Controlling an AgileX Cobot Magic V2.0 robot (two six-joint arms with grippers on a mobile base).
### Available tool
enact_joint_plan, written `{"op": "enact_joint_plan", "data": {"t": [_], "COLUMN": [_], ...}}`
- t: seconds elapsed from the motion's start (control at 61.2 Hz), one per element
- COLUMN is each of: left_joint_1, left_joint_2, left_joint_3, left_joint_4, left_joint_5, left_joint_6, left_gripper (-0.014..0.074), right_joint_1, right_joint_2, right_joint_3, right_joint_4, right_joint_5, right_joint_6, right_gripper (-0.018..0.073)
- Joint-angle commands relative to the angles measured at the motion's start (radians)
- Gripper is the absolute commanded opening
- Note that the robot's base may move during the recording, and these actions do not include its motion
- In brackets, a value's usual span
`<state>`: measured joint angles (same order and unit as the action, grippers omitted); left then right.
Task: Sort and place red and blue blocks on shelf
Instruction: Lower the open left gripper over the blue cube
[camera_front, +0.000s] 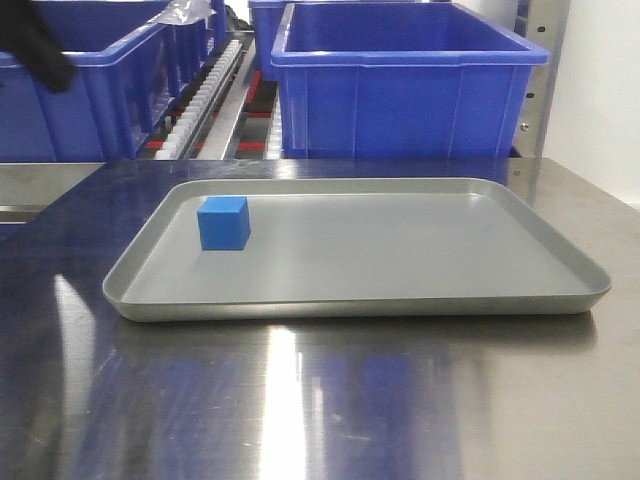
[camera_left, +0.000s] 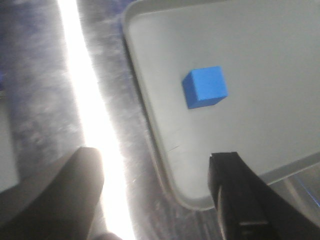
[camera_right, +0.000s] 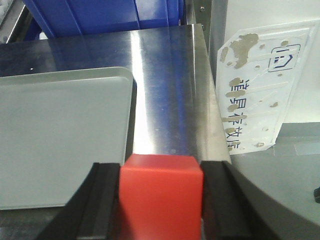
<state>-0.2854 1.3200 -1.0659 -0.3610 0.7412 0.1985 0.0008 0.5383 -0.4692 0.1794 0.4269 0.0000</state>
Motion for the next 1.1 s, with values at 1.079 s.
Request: {"op": "enact_joint_plan", "data": {"t": [1.079], "left_joint_1": [-0.188], "left_joint_2": [0.346], "left_joint_3": [-0.282], "left_joint_4": [0.041], "left_joint_5": [-0.150], "left_joint_6": [-0.107], "left_gripper": [0.0528], "right_joint_1": [-0.004], "right_joint_2": [0.000], "right_joint_3": [-0.030], "right_joint_4": [0.006], "right_joint_5": [-0.078], "right_joint_6": [-0.008], "right_gripper": [0.0058]}}
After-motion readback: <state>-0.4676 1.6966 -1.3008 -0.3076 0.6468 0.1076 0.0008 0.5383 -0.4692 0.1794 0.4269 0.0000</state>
